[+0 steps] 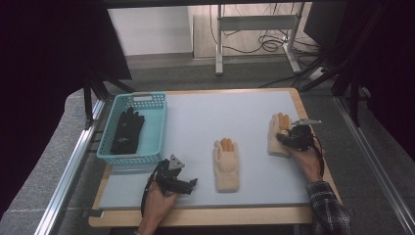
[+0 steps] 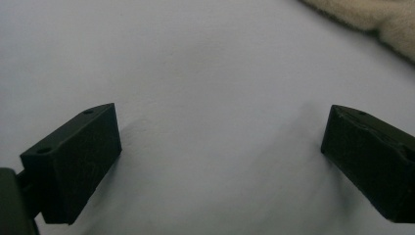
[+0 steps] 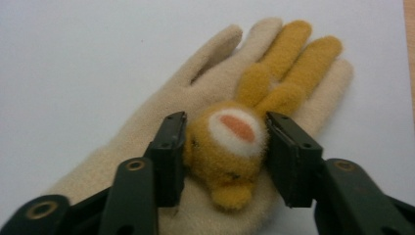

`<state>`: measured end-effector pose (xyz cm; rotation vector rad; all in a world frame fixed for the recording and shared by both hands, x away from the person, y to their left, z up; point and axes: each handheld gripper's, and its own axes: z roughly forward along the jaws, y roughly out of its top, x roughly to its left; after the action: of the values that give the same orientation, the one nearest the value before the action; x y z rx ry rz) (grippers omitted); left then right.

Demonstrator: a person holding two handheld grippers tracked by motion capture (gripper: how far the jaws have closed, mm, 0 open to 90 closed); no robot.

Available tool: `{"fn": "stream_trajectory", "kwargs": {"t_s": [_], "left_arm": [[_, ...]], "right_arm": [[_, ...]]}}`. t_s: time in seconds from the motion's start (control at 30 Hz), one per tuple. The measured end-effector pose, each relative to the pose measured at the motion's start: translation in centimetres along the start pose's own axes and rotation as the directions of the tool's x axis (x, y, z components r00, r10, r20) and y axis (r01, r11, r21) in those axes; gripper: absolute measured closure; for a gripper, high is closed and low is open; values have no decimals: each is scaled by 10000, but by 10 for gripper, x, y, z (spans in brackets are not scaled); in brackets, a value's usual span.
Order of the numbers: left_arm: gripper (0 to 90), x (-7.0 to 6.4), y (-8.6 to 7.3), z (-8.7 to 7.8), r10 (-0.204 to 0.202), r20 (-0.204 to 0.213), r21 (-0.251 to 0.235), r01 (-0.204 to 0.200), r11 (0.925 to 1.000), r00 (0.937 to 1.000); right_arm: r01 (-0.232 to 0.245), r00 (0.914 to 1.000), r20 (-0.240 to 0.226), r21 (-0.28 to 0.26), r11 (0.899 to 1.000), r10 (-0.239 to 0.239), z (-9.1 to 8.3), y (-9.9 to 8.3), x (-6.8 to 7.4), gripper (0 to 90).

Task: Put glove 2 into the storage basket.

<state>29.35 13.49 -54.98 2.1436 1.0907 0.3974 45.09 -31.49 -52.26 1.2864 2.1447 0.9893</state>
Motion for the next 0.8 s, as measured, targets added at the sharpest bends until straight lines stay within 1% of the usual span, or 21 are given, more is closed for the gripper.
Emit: {"fn": "stream_trajectory", "kwargs": {"t_s": [0.13,0.2,0.27,0.4,0.5,0.67,0.77,0.8], "left_arm": [[15,0,0,0,5,-3,3,-5,10000,10000],[15,0,0,0,9,-2,8,-9,10000,10000],[15,0,0,0,10,-1,8,-10,10000,10000],[15,0,0,0,17,-3,12,-17,10000,10000],[15,0,0,0,25,-2,21,-25,10000,10000],[16,0,0,0,18,-4,23,-18,10000,10000],[15,0,0,0,-6,-2,2,6,10000,10000],[15,0,0,0,18,-2,21,-18,10000,10000]], "right_arm": [[39,9998,174,96,9999,-40,-5,2,4,573],[-30,9999,151,16,10000,30,-9,2,5,574],[-165,9998,71,-113,9998,166,-16,4,7,574],[-132,9999,-89,-303,9995,130,-30,8,14,574],[-33,9997,-250,-517,9987,20,-42,11,24,574],[114,9967,-797,-764,9970,-175,-60,16,46,574],[263,9928,-1140,-927,9953,-368,-70,19,63,573],[348,9901,-1320,-981,9946,-476,-74,20,71,573]]}}
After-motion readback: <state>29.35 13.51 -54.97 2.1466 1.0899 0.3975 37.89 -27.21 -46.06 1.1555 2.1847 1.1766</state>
